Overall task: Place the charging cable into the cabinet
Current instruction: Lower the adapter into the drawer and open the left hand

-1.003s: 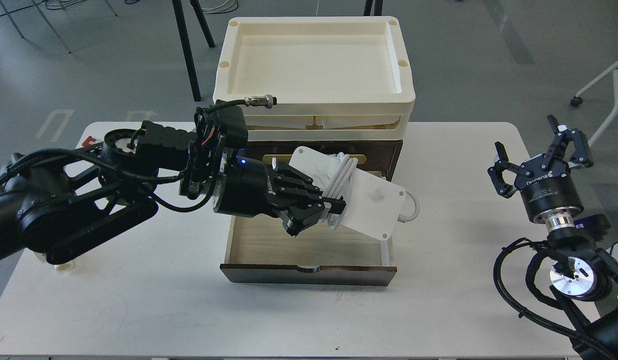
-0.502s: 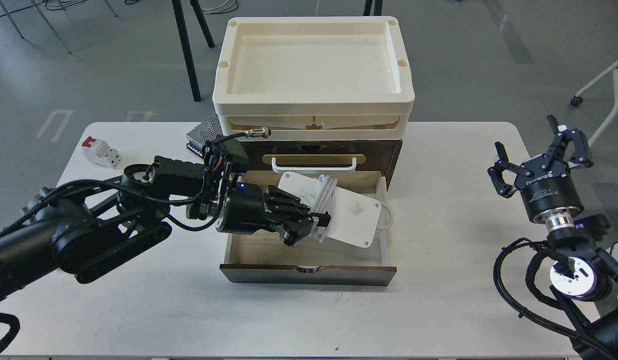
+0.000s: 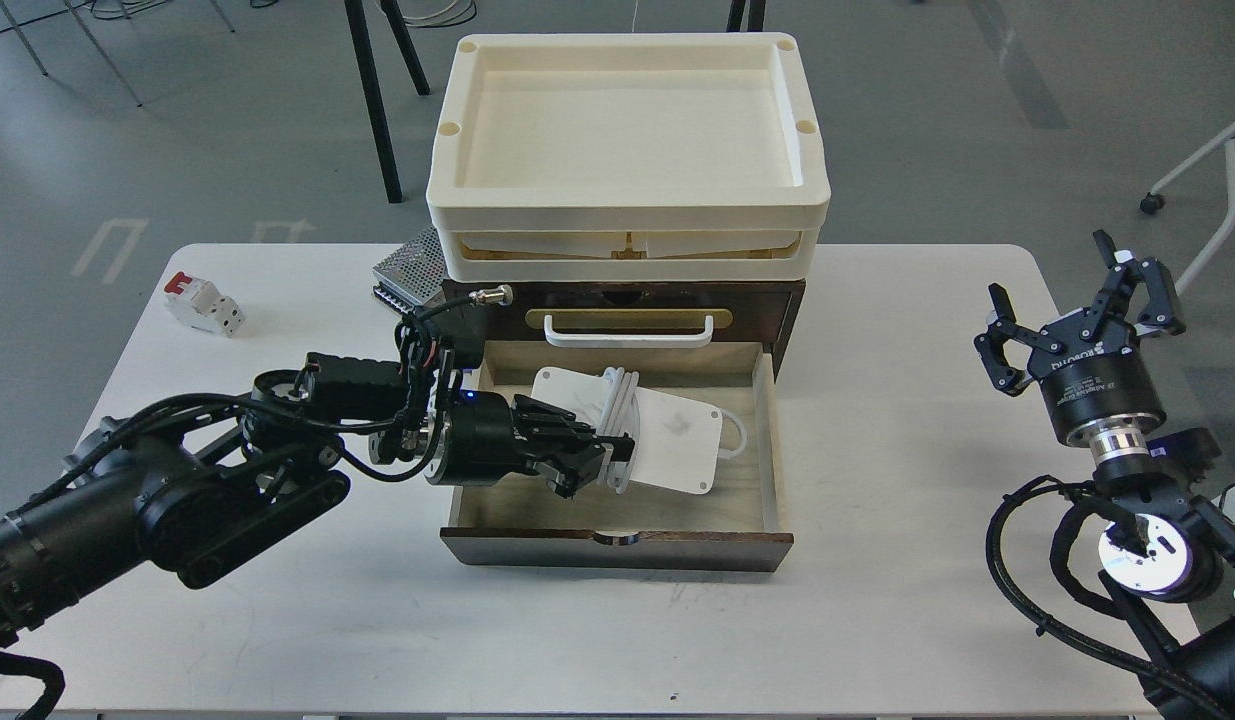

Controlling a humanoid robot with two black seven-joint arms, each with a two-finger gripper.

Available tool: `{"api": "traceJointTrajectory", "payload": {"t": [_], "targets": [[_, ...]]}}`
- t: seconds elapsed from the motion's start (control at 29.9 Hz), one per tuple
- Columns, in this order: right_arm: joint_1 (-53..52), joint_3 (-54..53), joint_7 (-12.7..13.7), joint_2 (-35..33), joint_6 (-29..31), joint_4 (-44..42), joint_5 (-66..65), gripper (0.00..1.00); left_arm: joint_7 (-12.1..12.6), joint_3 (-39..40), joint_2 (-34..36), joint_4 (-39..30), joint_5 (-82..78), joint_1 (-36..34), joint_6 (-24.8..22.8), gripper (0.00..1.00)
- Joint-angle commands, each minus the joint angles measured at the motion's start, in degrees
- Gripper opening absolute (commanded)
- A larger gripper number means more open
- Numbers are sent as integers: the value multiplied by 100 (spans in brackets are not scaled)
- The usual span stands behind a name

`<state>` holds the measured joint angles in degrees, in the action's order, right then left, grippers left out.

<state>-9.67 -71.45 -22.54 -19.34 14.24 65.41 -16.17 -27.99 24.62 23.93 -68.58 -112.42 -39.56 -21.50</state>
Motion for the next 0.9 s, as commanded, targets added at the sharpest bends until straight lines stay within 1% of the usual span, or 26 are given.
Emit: {"api": "traceJointTrajectory", "payload": {"t": [0.0,0.2,0.27,0.37,0.43,0.5,0.54,0.64,0.67,0.7,0.8,0.87], "targets": [[0,0,4,0,0,-1,0,99,-1,-1,-178,274,-52,10,58,4],[0,0,4,0,0,-1,0,100,-1,-1,-345,661,-44,27,190,5],[0,0,4,0,0,-1,0,99,-1,-9,-345,670,-44,62,190,6],[0,0,4,0,0,-1,0,99,-1,-220,-345,670,-26,98,225,8],[0,0,-5,0,0,-1,0,99,-1,-352,-345,670,-17,106,304,11],[0,0,4,0,0,-1,0,100,-1,-422,-345,670,9,106,400,19],[0,0,4,0,0,7,0,100,-1,-423,-345,670,18,106,427,25],[0,0,4,0,0,-1,0,100,-1,-431,-371,609,35,124,418,54],[0,0,4,0,0,-1,0,99,-1,-431,-380,618,35,133,427,62],[0,0,4,0,0,-1,0,100,-1,-431,-389,609,35,142,427,66],[0,0,3,0,0,-1,0,99,-1,-423,-407,609,44,142,427,74],[0,0,4,0,0,-1,0,100,-1,-388,-407,565,88,133,427,83]]}}
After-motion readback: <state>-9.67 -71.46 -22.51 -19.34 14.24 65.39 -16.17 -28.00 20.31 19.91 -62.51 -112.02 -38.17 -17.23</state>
